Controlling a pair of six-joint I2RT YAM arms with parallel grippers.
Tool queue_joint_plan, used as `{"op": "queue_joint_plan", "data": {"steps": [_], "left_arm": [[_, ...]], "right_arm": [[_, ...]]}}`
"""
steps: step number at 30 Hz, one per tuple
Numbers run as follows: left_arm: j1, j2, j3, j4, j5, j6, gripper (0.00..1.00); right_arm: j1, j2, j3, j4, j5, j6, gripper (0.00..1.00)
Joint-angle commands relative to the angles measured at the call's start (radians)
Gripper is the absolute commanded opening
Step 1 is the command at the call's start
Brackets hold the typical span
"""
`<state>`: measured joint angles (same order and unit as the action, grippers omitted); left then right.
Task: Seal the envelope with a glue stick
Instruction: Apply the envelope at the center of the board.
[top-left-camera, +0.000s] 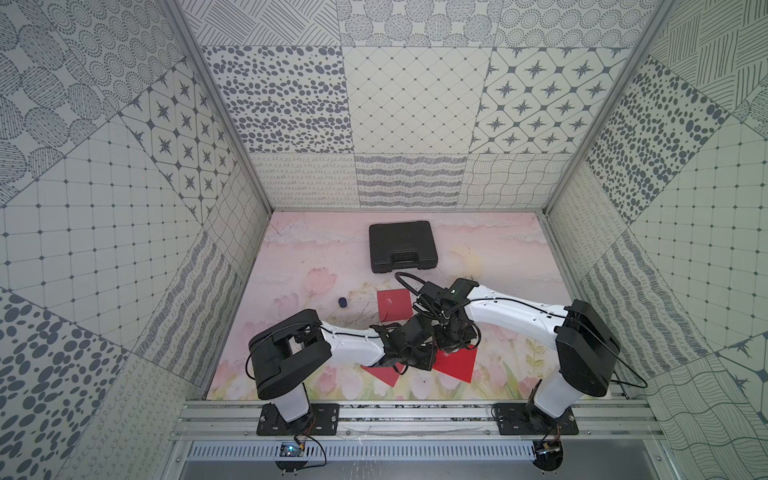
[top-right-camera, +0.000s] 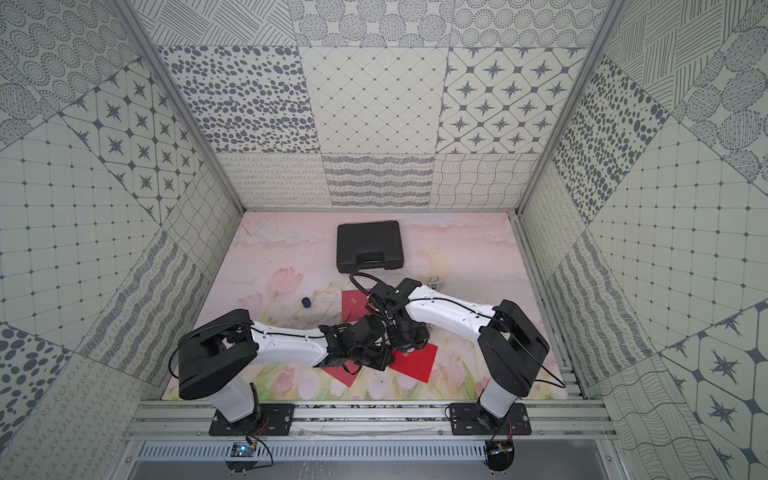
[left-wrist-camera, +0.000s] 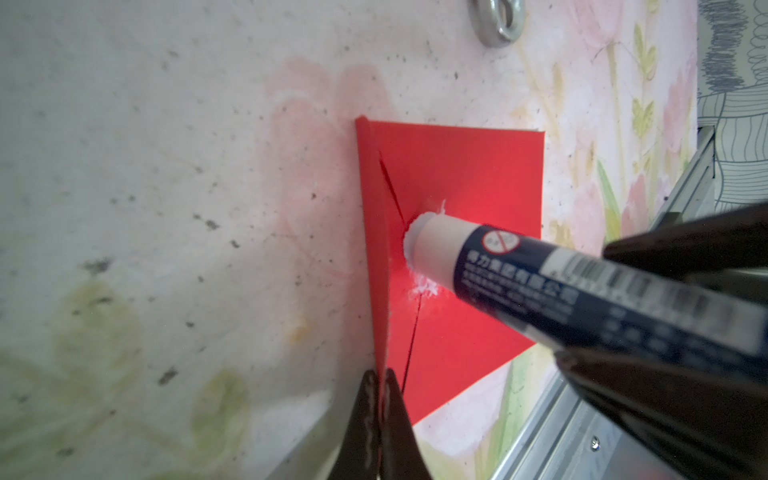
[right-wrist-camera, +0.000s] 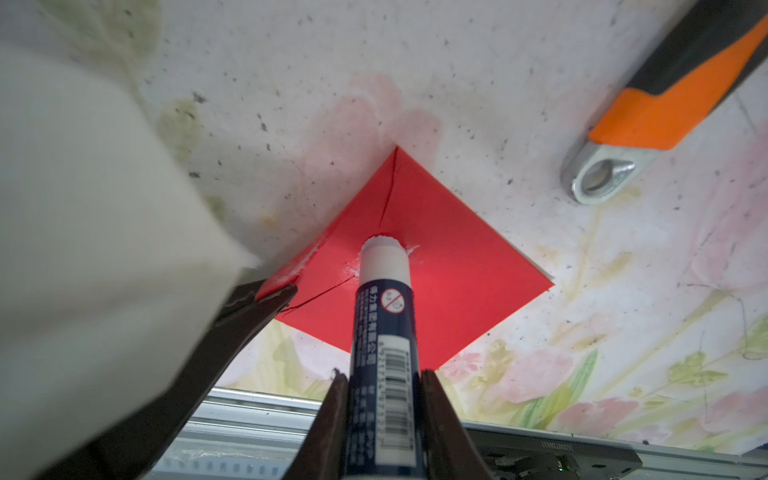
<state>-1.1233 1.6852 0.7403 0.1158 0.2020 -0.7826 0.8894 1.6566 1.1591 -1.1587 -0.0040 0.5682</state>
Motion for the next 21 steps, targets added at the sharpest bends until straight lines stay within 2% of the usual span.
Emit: {"op": "queue_joint_plan", "data": {"steps": [1,4,6,9,16,18,21], "left_arm": [[0.008,0.001,-0.006,-0.048,0.007,-0.003,0.00],[0.008,0.001,-0.006,-0.047,0.009,-0.003,0.00],[0.008,0.003,-0.004,-0.046,0.010,-0.002,0.00],[0.008,0.010,-0.001,-0.045,0.014,-0.001,0.00],[0.008,0.017,0.008,-0.047,0.023,0.004,0.00],[0.008,0.018,0.007,-0.048,0.024,0.002,0.00],[0.008,0.018,0.008,-0.048,0.023,0.003,0.00]], "right_arm": [[-0.004,0.014,-0.035,0.008,-0.087,-0.017,0.00],[-0.004,-0.006,-0.054,0.034,-0.179,-0.020,0.00],[-0.004,-0.012,-0.057,0.045,-0.186,-0.019,0.00],[-0.006,-0.008,-0.049,0.044,-0.109,-0.012,0.00],[-0.015,-0.002,-0.045,0.045,0.158,0.026,0.00],[-0.014,-0.014,-0.048,0.045,0.174,0.028,0.00],[-0.015,-0.023,-0.054,0.053,0.092,0.006,0.00]]}}
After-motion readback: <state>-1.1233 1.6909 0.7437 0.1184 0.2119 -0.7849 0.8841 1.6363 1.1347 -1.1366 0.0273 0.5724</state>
